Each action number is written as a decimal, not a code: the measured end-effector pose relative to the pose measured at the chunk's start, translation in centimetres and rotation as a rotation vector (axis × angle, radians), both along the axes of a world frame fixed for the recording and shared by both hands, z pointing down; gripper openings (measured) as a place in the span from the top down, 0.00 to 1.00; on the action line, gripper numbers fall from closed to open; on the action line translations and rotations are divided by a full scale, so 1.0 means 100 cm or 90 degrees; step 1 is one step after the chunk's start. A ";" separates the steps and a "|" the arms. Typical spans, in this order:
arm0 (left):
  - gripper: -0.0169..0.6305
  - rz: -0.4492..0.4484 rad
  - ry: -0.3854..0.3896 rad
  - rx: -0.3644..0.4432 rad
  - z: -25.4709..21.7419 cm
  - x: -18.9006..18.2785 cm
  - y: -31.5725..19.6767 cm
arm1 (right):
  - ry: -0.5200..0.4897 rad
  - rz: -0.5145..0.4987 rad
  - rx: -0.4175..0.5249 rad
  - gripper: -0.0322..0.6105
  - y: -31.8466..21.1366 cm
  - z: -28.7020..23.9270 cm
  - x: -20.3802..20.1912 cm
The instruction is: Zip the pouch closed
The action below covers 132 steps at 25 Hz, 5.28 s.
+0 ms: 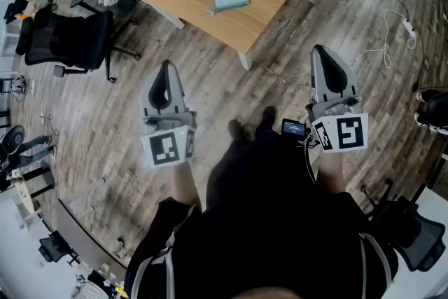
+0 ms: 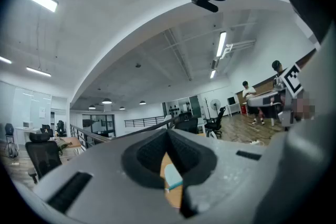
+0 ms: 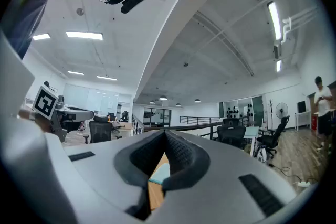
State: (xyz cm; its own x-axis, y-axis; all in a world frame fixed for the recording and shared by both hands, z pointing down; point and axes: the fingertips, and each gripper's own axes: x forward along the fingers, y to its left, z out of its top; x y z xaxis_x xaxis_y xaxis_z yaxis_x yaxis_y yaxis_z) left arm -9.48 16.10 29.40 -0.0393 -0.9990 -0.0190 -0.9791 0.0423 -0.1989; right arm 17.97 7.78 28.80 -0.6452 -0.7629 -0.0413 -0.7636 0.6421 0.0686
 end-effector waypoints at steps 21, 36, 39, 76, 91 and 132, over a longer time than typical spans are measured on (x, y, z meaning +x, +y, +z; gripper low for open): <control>0.97 -0.025 -0.072 -0.027 -0.017 0.026 -0.031 | -0.091 -0.020 -0.073 0.93 -0.041 0.027 0.046; 0.97 0.071 -0.004 -0.035 0.023 -0.040 -0.138 | -0.005 -0.022 -0.072 0.93 -0.126 0.028 -0.053; 0.97 0.084 0.013 -0.040 0.029 -0.066 -0.160 | 0.006 -0.029 -0.063 0.93 -0.148 0.023 -0.089; 0.87 0.374 -0.316 -0.459 0.292 -0.087 -0.288 | 0.020 0.007 -0.080 0.93 -0.230 0.036 -0.162; 0.83 0.473 -0.651 -0.615 0.451 -0.100 -0.309 | 0.010 0.081 -0.090 0.93 -0.212 0.042 -0.117; 0.96 0.530 0.012 -0.336 0.163 0.002 -0.252 | 0.027 0.000 -0.093 0.93 -0.200 0.053 -0.156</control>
